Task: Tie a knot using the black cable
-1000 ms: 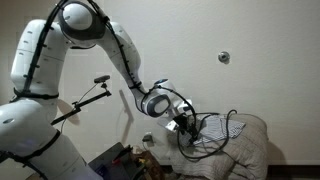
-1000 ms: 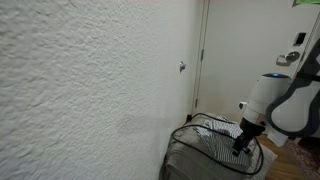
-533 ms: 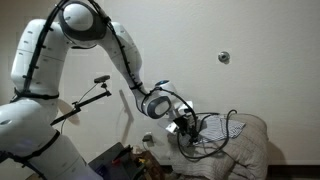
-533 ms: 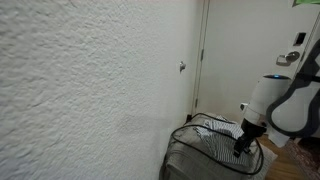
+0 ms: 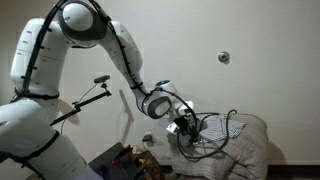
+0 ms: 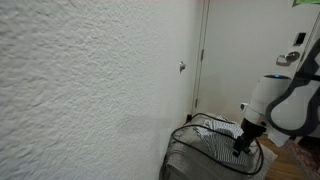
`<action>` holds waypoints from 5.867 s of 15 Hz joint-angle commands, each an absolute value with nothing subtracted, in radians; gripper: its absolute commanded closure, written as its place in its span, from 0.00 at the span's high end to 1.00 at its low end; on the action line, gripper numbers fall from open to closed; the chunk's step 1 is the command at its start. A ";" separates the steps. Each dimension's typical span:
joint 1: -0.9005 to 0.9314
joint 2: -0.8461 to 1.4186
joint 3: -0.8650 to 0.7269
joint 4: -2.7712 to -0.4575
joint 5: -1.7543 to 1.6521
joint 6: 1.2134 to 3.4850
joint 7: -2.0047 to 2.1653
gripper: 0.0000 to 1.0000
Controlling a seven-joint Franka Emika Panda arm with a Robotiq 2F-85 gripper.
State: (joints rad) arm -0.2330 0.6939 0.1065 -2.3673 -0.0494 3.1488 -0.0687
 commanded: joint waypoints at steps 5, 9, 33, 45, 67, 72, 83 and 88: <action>-0.329 0.695 0.199 -2.362 -0.024 3.137 -0.074 1.00; -0.378 0.705 0.232 -2.360 -0.023 3.140 -0.079 1.00; -0.603 0.733 0.372 -2.374 -0.031 3.149 -0.109 0.60; -0.686 0.749 0.430 -2.376 -0.035 3.147 -0.109 0.08; -0.806 0.771 0.507 -2.380 -0.045 3.145 -0.132 0.08; -0.839 0.699 0.533 -2.437 -0.042 3.166 -0.121 0.08; -0.755 0.415 0.467 -2.581 -0.024 3.163 -0.067 0.12; -0.677 0.400 0.387 -2.584 -0.023 3.160 -0.080 0.37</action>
